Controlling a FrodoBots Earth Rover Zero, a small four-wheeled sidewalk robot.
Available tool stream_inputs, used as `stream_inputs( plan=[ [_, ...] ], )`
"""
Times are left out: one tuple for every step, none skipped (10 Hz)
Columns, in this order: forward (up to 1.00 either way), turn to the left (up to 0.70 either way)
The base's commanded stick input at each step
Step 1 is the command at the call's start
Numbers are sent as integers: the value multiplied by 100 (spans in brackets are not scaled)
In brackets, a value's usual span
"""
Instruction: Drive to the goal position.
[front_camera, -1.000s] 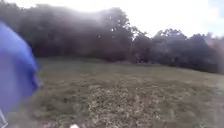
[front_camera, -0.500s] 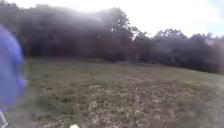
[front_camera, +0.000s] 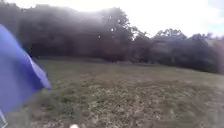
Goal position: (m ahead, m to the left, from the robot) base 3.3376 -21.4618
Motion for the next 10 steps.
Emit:
stream_inputs(
  plan=[
    [70, 0],
    [70, 0],
    [70, -35],
    [70, -35],
    [70, 0],
    [70, 0],
    [70, 0],
    [70, 0],
    [70, 0],
    [44, 0]
  ],
)
